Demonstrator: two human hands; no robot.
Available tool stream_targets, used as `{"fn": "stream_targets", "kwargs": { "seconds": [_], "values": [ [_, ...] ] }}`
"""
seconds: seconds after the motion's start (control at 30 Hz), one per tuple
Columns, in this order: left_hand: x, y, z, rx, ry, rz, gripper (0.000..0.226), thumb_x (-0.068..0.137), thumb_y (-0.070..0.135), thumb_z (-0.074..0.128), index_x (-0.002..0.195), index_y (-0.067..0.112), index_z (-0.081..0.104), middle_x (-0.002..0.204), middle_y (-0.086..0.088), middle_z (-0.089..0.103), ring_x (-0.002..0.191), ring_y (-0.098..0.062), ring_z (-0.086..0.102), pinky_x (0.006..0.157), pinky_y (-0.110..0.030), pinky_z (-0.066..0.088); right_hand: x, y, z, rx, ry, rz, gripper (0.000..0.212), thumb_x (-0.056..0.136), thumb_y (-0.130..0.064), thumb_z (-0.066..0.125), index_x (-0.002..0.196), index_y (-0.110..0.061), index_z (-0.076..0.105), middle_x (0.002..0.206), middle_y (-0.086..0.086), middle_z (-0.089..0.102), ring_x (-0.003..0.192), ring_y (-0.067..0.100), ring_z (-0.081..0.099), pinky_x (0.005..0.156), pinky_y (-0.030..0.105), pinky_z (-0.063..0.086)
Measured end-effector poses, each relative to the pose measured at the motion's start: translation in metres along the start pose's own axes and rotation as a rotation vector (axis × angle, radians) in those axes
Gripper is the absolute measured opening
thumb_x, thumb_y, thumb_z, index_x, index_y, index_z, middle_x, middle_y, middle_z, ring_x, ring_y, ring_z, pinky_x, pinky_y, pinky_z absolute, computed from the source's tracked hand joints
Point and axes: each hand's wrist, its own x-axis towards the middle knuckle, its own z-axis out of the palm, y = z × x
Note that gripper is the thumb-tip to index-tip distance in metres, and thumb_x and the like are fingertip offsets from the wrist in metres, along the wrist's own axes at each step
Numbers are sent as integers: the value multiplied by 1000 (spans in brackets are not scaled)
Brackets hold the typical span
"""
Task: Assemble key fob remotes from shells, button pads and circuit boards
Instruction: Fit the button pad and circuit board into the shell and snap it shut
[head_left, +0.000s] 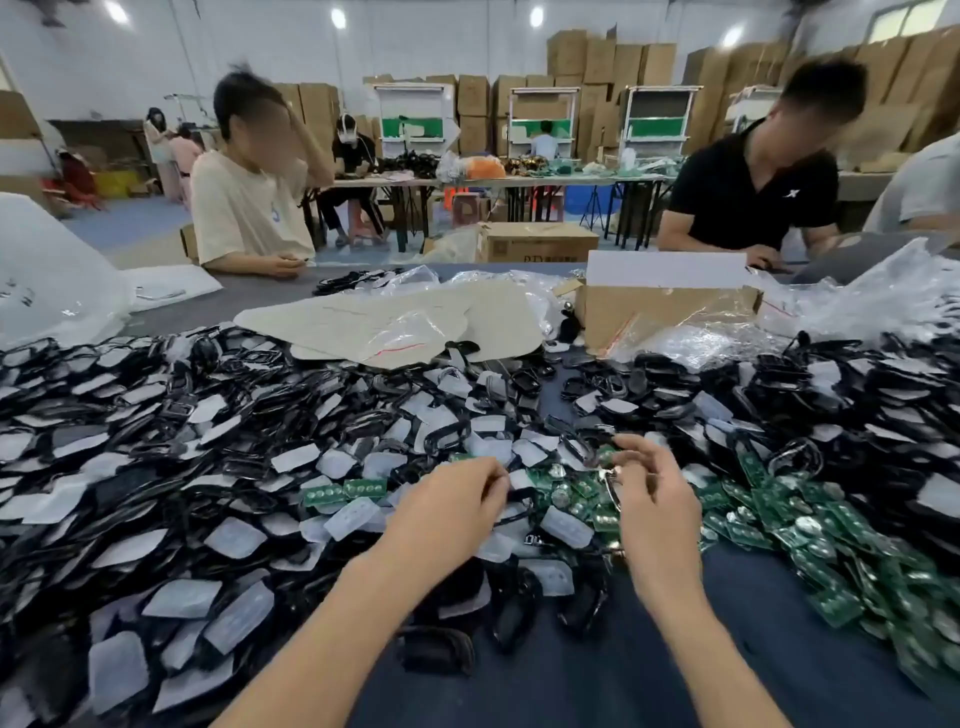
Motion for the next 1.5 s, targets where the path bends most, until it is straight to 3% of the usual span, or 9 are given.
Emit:
{"fn": "stream_targets", "kwargs": {
  "seconds": [0.17, 0.33, 0.53, 0.63, 0.73, 0.87, 1.0, 1.27, 1.5],
  "values": [
    [49, 14, 15, 170, -89, 106, 27, 105, 35, 41, 122, 27, 59, 111, 3, 58, 88, -14, 58, 75, -32, 52, -4, 11, -4, -77, 106, -2, 30, 100, -23, 43, 109, -50, 55, 103, -27, 60, 80, 5, 61, 66, 25, 46],
    [77, 29, 30, 467, -201, 267, 44, 102, 44, 47, 143, 28, 46, 128, -8, 46, 121, -27, 47, 89, -40, 45, 0, 16, -7, -121, 123, -6, 31, 100, -22, 45, 110, -49, 54, 105, -30, 57, 92, -4, 58, 65, 13, 43],
    [82, 34, 34, 715, -68, 464, 29, 101, 16, 50, 130, 15, 51, 115, -6, 54, 105, -26, 57, 71, -35, 45, 4, 18, -10, -76, 138, 47, 32, 102, -19, 45, 110, -47, 55, 103, -24, 59, 91, -2, 58, 68, 17, 42],
    [80, 25, 33, 703, -69, 466, 47, 88, -3, 61, 129, 14, 47, 120, -6, 54, 106, -24, 55, 66, -32, 42, 5, 19, -9, -64, 128, 50, 32, 102, -18, 45, 110, -47, 55, 105, -21, 60, 89, 2, 59, 69, 22, 43],
    [74, 15, 29, 513, -9, 421, 43, 98, 8, 56, 136, 23, 44, 127, 3, 53, 104, -18, 59, 63, -29, 44, 7, 17, -6, -62, 124, 45, 32, 101, -17, 44, 109, -46, 55, 106, -20, 60, 88, 2, 58, 68, 21, 43],
    [57, 3, 24, -196, 77, 127, 19, 102, 22, 51, 117, 32, 54, 107, 12, 63, 79, -6, 62, 69, -26, 55, 24, 9, 0, -82, 62, 23, 32, 102, -17, 44, 105, -48, 52, 109, -19, 56, 86, 7, 58, 70, 29, 47],
    [51, -8, 14, -683, 215, -17, 19, 99, 19, 57, 104, 35, 51, 98, 9, 66, 80, -1, 69, 72, -26, 58, 68, 3, 21, -235, -48, -60, 27, 102, -15, 45, 118, -34, 54, 117, -10, 55, 100, 14, 58, 82, 37, 52],
    [76, -18, -12, -981, 365, -73, 22, 99, 14, 58, 115, 28, 59, 95, 4, 72, 83, -10, 73, 72, -25, 60, 148, 21, 51, -1055, -434, -17, 28, 103, -23, 48, 125, -19, 65, 131, 11, 58, 113, 33, 59, 94, 42, 51],
    [100, -22, -24, -1065, 395, -147, 22, 97, 9, 57, 113, 23, 62, 95, -1, 72, 80, -18, 74, 79, -39, 62, 187, 24, 84, -1201, -446, -189, 39, 105, -29, 44, 141, -16, 49, 140, 13, 49, 128, 35, 47, 99, 44, 42]
  ]
}}
